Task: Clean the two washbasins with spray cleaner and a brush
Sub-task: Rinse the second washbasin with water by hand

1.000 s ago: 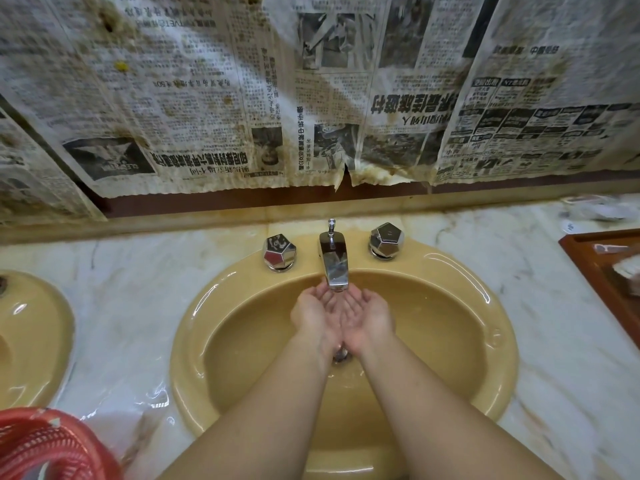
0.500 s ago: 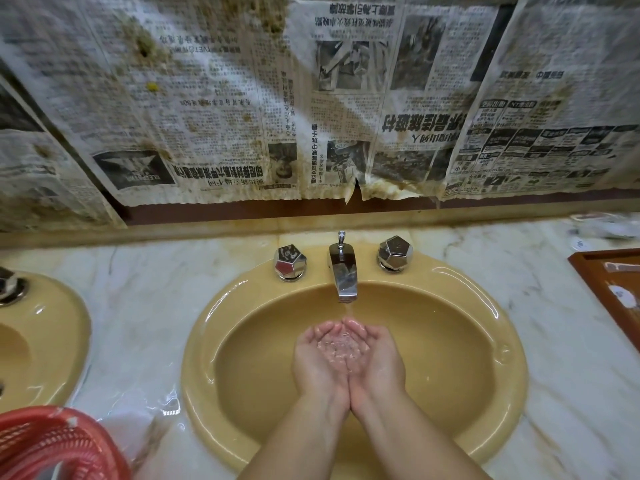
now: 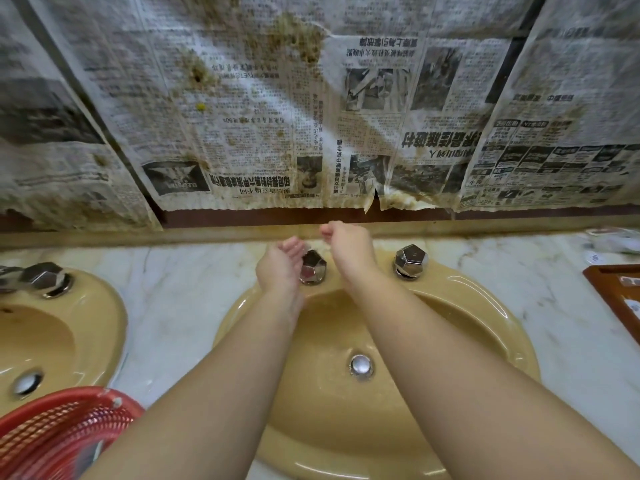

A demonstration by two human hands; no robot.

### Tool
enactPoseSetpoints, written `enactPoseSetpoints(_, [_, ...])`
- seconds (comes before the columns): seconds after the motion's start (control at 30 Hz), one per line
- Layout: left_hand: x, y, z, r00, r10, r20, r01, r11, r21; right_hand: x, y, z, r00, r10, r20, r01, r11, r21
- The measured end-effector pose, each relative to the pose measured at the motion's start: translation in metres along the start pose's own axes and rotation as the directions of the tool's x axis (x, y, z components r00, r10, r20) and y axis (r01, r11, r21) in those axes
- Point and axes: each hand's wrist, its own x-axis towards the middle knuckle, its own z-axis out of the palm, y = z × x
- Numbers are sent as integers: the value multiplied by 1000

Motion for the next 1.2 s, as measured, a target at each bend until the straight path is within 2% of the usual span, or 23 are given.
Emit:
enactPoseSetpoints(0.07, [0, -13, -16, 997, -48, -55, 49, 998, 29, -8, 7, -24, 979, -162, -128, 148, 983, -112])
enactPoseSetpoints(0.13, [-5, -33, -30, 990, -100, -96, 102, 995, 21, -24, 28, -50, 939, -208, -275, 195, 978, -74])
enactPoseSetpoints(0.2, [-14, -58, -37, 982, -153, -112, 156, 988, 15, -33, 63, -66, 913, -114, -392, 126, 992, 5])
enactPoseSetpoints(0.27, [-24, -79, -32, 971, -226, -79, 227, 974, 0, -30, 98, -69, 886, 105, -452, -48, 990, 136])
enactPoseSetpoints(0.33, [-34, -95, -19, 954, -297, -28, 297, 955, -10, -25, 119, -65, 849, 352, -395, -216, 912, 349])
enactPoseSetpoints(0.4, [-43, -106, -6, 932, -362, 14, 363, 931, -51, -24, 127, -58, 817, 527, -234, -331, 760, 559])
enactPoseSetpoints(0.5, [-50, -110, 8, 907, -421, 20, 420, 899, -122, -24, 128, -49, 809, 582, -89, -311, 551, 774])
enactPoseSetpoints(0.57, [-52, -108, 13, 900, -436, 23, 435, 888, -149, -22, 126, -49, 816, 574, -64, -272, 480, 834])
enactPoseSetpoints(0.73, [-52, -106, 15, 889, -452, 74, 458, 870, -181, -21, 127, -50, 842, 536, -68, -198, 424, 884])
enactPoseSetpoints(0.87, [-59, -109, 9, 891, -437, 126, 454, 862, -223, -32, 126, -51, 858, 513, -16, -221, 397, 891])
enactPoseSetpoints(1.03, [-82, -108, -10, 901, -433, 29, 419, 850, -320, -66, 123, -53, 865, 498, 63, -265, 346, 900])
enactPoseSetpoints(1.2, [-97, -69, 5, 935, -331, 126, 353, 846, -400, -71, 78, -54, 917, 395, 51, -228, 417, 880])
